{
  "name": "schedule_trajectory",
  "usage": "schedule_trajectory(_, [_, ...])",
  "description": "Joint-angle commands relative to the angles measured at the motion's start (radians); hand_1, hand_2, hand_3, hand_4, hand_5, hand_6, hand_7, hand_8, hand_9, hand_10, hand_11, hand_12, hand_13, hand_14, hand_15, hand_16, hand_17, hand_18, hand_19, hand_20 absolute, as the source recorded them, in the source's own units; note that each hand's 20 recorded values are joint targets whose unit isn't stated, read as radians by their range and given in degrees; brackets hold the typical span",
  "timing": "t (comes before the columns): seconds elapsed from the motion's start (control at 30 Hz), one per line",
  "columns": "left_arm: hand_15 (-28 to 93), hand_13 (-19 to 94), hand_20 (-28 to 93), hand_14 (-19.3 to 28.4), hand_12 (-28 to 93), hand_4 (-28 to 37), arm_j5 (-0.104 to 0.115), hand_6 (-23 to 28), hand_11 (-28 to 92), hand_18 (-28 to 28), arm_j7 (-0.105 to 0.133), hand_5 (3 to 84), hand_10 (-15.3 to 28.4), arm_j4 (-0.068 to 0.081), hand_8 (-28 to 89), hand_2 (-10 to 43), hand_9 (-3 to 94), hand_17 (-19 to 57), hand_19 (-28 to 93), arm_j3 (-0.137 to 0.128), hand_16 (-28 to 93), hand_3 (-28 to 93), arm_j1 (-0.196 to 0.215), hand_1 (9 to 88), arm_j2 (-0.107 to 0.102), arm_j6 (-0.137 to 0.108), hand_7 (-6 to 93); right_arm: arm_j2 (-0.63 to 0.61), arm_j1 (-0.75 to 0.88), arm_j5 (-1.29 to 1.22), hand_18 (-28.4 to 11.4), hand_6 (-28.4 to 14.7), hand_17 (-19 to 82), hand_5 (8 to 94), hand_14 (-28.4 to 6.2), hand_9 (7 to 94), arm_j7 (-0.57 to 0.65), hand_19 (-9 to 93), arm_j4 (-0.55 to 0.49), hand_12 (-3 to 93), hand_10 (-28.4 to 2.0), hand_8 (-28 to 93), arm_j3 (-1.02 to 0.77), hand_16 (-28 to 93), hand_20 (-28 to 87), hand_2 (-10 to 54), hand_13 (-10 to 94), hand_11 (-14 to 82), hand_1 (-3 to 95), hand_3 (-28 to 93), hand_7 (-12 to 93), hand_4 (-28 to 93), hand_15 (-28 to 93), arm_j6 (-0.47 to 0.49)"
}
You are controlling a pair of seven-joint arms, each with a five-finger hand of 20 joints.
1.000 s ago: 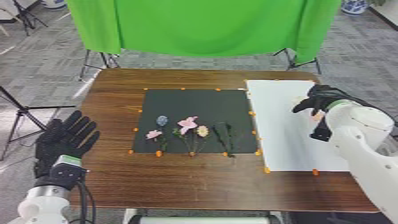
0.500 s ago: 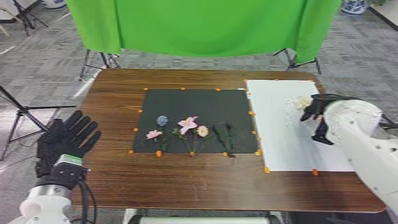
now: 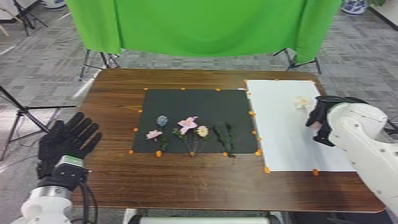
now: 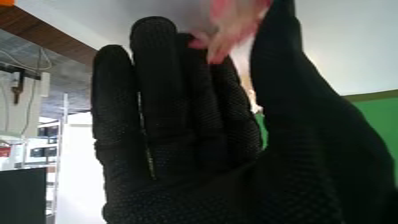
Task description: Arrange flowers
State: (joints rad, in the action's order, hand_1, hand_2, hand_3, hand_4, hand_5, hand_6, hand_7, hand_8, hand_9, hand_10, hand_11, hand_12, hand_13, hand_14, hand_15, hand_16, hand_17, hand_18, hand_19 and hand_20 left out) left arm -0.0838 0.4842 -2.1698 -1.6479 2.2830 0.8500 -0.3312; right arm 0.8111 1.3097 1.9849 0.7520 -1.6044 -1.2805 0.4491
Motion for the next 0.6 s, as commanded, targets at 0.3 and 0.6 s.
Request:
schedule_trajectory(0.3, [49, 30, 11, 16.8, 14, -28.3, 0.017, 9.9, 28, 16.9, 0.004, 45.9, 16.3, -0.004, -9, 15.6, 40.2, -6.2, 42, -0.009, -7, 72, 0.030, 30.8, 0.009, 0.005, 17.7, -0.006, 0.140, 0.069, -19.9, 1.8, 35, 59.1, -4.6, 74.3, -0.075, 78, -0.112, 53.3, -8.0, 4, -0.003, 41, 29, -9.5, 70, 29.0, 61.2, 68, 59, -28, 50, -0.079])
schedule_trajectory(0.6, [49, 30, 11, 16.8, 14, -28.3, 0.011, 9.9, 28, 16.9, 0.001, 45.9, 16.3, -0.010, -9, 15.7, 40.2, -6.2, 42, -0.028, -7, 71, 0.044, 30.9, 0.014, 0.001, 17.6, 0.004, 0.149, 0.103, -20.2, 1.7, 36, 60.2, -5.2, 74.9, -0.140, 78, -0.296, 54.0, -8.2, 5, 0.003, 41, 30, -9.5, 71, 29.5, 61.2, 69, 58, -28, 51, -0.127])
